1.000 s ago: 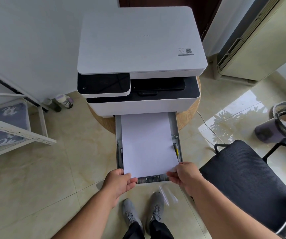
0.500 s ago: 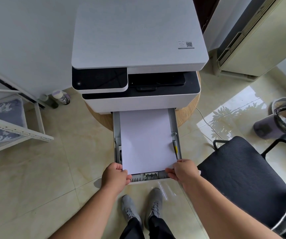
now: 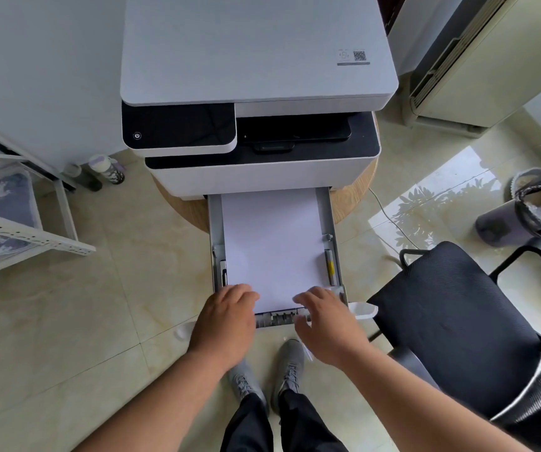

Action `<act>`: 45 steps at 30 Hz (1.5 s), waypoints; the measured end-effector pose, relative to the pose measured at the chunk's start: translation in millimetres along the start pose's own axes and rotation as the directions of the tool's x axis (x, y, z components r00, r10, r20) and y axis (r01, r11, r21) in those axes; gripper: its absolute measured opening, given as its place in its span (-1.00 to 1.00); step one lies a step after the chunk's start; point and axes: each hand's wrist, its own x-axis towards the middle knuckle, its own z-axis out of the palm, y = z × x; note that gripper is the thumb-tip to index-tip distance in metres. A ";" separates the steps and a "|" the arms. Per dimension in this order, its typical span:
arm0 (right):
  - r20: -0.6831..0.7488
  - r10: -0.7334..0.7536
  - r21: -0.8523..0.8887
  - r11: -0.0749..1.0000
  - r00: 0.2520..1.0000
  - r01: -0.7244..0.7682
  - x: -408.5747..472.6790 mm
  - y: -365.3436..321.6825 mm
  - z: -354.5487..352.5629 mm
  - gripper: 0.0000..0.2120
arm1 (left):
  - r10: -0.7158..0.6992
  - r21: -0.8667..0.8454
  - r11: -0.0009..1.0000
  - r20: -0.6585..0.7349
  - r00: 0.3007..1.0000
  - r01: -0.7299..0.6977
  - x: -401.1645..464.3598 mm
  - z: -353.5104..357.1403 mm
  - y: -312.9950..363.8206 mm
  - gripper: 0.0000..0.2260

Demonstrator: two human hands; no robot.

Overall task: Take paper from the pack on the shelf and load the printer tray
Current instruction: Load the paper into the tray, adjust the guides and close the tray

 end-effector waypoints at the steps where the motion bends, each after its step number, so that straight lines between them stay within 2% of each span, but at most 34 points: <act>1: 0.042 -0.035 -0.056 0.998 0.999 0.037 1.9 -1.4 3.6 -0.59 | 0.028 0.060 0.998 0.045 0.999 -0.030 0.9 3.8 1.1 -0.62; 3: 0.065 -0.049 -0.101 0.993 0.997 0.056 6.2 -3.3 8.0 -0.58 | -0.001 0.131 0.991 0.127 0.992 -0.016 3.7 7.6 3.3 -0.58; 5: 0.046 -0.052 -0.104 0.993 0.998 0.056 9.0 -4.3 11.3 -0.59 | -0.039 0.177 0.984 0.145 0.989 0.013 5.4 11.8 3.6 -0.56; 13: -0.005 -0.116 -0.147 0.983 0.993 0.114 9.0 -3.4 13.6 -0.65 | -0.054 0.144 0.989 0.182 0.982 0.028 8.1 10.9 2.9 -0.56; 21: 0.079 -0.249 -0.312 0.913 0.965 0.261 12.3 -0.8 22.4 -0.76 | 0.146 0.103 0.980 0.217 0.965 -0.172 6.6 8.7 9.3 -0.51; 24: 0.043 -0.275 -0.378 0.886 0.960 0.271 14.5 2.6 28.8 -0.83 | 0.170 0.081 0.977 0.260 0.951 -0.196 8.2 7.8 13.4 -0.50; 28: -0.018 -0.341 -0.379 0.872 0.940 0.309 12.9 5.6 35.2 -0.85 | 0.179 0.097 0.972 0.295 0.938 -0.216 7.3 9.5 13.0 -0.51; 34: -0.032 -0.321 -0.352 0.890 0.946 0.290 12.2 6.9 38.9 -0.87 | 0.150 0.103 0.977 0.292 0.945 -0.187 7.7 12.5 16.2 -0.53; 36: -0.040 -0.280 -0.328 0.910 0.959 0.252 9.6 7.1 36.7 -0.83 | 0.150 0.087 0.980 0.284 0.947 -0.181 9.1 12.9 17.9 -0.55; 39: -0.007 -0.169 -0.333 0.930 0.986 0.157 6.0 8.4 30.5 -0.65 | 0.135 0.085 0.983 0.281 0.950 -0.165 10.0 9.3 17.4 -0.60; 45: 0.054 -0.171 -0.325 0.929 0.984 0.180 1.1 12.2 16.7 -0.56 | 0.041 0.113 0.992 0.149 0.988 -0.059 0.4 5.2 -3.3 -0.67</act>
